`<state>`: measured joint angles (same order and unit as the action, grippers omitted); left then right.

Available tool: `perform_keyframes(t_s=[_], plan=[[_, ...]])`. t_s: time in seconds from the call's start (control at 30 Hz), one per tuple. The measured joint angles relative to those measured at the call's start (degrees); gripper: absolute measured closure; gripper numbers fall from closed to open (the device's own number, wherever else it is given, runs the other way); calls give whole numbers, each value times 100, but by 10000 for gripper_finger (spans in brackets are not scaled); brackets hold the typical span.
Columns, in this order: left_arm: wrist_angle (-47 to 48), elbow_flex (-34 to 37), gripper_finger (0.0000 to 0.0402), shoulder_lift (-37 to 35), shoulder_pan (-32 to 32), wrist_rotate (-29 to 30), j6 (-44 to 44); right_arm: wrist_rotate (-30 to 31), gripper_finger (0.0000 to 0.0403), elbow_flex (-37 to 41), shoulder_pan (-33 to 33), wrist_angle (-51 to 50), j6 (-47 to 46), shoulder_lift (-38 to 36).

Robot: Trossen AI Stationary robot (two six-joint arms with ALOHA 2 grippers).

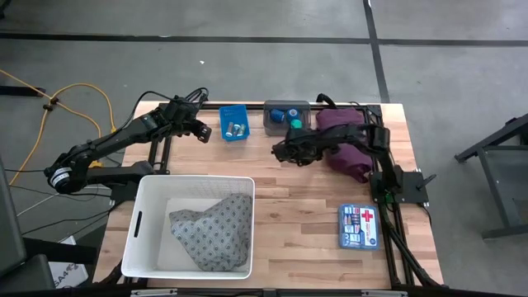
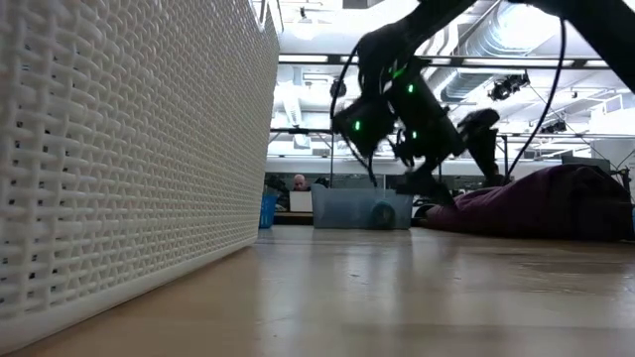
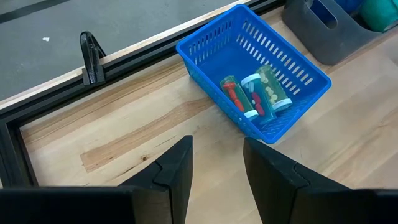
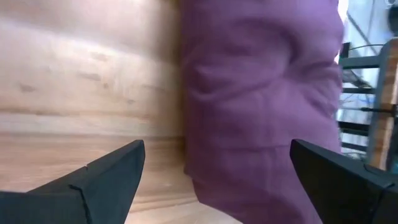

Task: Pick & place medical supplies in basket/bin
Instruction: Put the purple patient gown into the white bin

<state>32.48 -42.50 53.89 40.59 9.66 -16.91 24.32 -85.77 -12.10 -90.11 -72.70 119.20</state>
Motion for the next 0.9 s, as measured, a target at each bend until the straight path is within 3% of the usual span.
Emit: perform_keyframes(t_s=[0.23, 0.57, 0.9], plan=[[-1, 0, 265, 0, 1, 1, 0, -152, 14, 6, 90, 14, 177, 568], [-1, 0, 265, -2, -1, -1, 0, 219, 14, 38, -8, 12, 242, 596], [-1, 0, 265, 0, 0, -1, 0, 271, 14, 646, -288, 12, 198, 596]])
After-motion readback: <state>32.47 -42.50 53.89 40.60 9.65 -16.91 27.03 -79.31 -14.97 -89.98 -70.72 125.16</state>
